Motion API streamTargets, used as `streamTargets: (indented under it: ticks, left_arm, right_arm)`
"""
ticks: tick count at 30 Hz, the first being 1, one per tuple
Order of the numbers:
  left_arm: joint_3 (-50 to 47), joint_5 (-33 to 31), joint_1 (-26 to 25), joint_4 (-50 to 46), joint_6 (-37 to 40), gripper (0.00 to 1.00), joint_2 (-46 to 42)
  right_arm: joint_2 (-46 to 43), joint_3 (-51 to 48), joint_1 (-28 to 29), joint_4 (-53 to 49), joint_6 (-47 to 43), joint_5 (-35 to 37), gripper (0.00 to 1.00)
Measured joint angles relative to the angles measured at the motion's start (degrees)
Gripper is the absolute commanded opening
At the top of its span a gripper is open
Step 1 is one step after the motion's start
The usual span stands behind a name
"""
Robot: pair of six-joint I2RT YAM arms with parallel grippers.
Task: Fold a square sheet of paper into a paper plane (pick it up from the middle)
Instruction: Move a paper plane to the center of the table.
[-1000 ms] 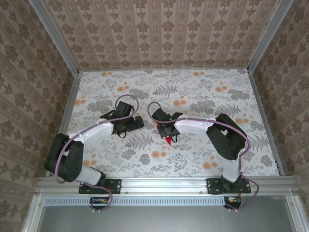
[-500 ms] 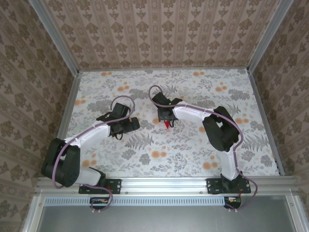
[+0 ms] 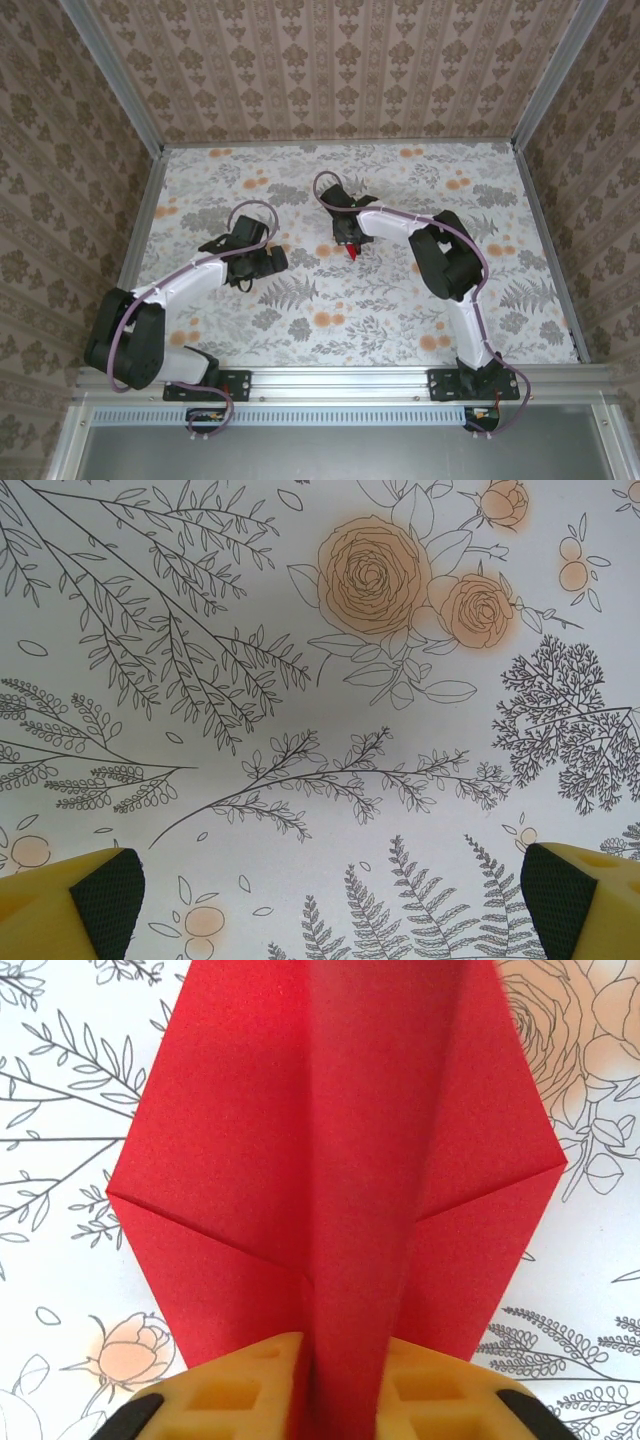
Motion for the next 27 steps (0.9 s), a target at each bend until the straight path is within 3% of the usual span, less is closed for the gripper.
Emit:
streamTargets:
  ticks: [10,18,27]
  left_arm:
    - [-0.1,0.0,0.0,0.0,0.0,1.0,0.0]
    - [5.6,-3.1,1.7,-1.3,2.9,1.0,0.0]
    - [9.1,-4.6,15.4,1.6,11.8,1.0,-0.9]
  right_arm:
    - [0.0,0.1,0.0,0.0,1.5,-0.2,0.3]
    - [-6.7,0.3,-0.4,-1.9,2.2,-2.4,0.63]
    - [-29.6,-7.9,-5.8,5.5,-0.5,-3.2,0.83]
